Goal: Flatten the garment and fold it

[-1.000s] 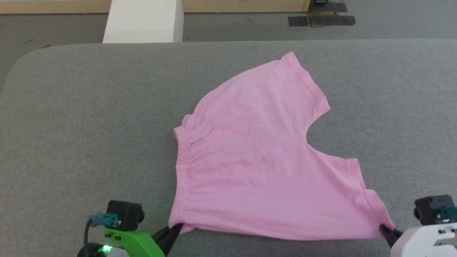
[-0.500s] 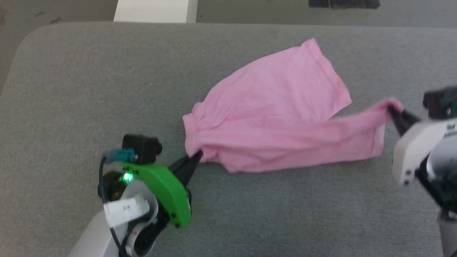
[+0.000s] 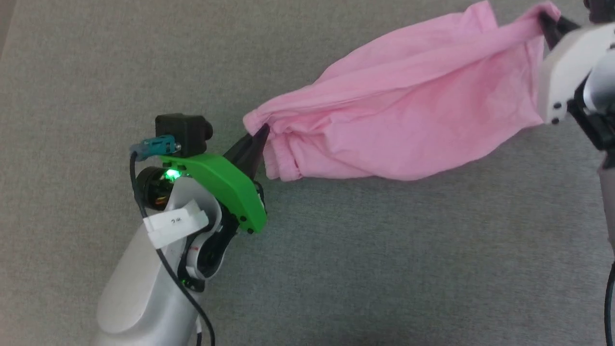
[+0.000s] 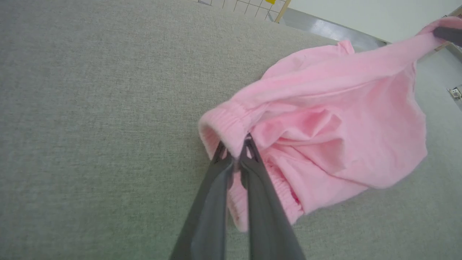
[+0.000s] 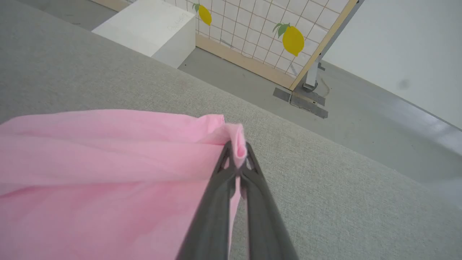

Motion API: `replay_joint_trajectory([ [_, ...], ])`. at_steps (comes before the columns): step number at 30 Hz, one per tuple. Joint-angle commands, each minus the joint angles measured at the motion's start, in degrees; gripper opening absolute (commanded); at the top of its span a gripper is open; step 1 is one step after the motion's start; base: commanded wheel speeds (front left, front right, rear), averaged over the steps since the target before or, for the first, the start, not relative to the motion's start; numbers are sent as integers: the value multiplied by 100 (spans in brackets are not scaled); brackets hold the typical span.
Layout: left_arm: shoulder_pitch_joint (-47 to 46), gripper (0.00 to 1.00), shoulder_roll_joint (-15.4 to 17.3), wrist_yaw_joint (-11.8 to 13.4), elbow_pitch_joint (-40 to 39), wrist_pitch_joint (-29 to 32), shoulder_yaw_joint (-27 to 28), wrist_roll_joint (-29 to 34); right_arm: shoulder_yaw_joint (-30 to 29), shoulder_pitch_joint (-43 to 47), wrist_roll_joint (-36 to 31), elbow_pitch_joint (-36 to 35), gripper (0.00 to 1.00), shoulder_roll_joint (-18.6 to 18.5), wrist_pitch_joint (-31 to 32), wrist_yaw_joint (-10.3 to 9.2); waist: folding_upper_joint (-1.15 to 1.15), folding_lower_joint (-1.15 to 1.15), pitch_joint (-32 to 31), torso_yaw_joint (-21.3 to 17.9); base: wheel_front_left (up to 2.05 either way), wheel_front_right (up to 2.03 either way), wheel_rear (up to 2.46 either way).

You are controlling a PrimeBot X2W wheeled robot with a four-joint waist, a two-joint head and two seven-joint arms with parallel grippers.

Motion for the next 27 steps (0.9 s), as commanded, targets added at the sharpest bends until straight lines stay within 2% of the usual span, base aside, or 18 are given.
replay_joint_trajectory([
  [1,-128,0,-39,13,50,-67,-10,46,87,-214,-44,211,0,-20,-54,-9,0,0,343,265,0,0,0],
  [12,-216,0,-218,13,221,-274,-133,73,459,-1341,-55,1770,0,-113,133,-9,0,0,682,500,0,0,0],
  [13,-212,43,-231,28,221,-307,-128,78,460,-1391,-41,1868,0,-112,196,-9,0,0,686,505,0,0,0],
  [14,-211,100,-223,64,227,-373,-144,151,466,-1483,-20,2025,45,-102,270,-9,0,0,685,506,0,0,0],
  [15,-207,100,-209,92,229,-421,-160,221,471,-1513,-5,2064,100,-97,220,-9,0,0,668,500,0,0,0],
  [21,34,100,-165,229,74,-1013,-113,505,258,-1346,172,2099,100,17,-469,-9,0,0,371,381,0,0,0],
  [25,404,100,-70,391,-73,-1553,-1,728,-107,-945,370,1865,100,224,-1316,-9,0,0,38,233,0,0,0],
  [26,742,100,-56,443,-176,-1930,18,807,-341,-465,450,1542,100,379,-1948,-9,0,0,-244,141,0,0,0],
  [27,830,100,-53,452,-182,-2025,11,833,-406,-301,461,1423,100,420,-2100,-9,0,0,-318,119,0,0,0],
])
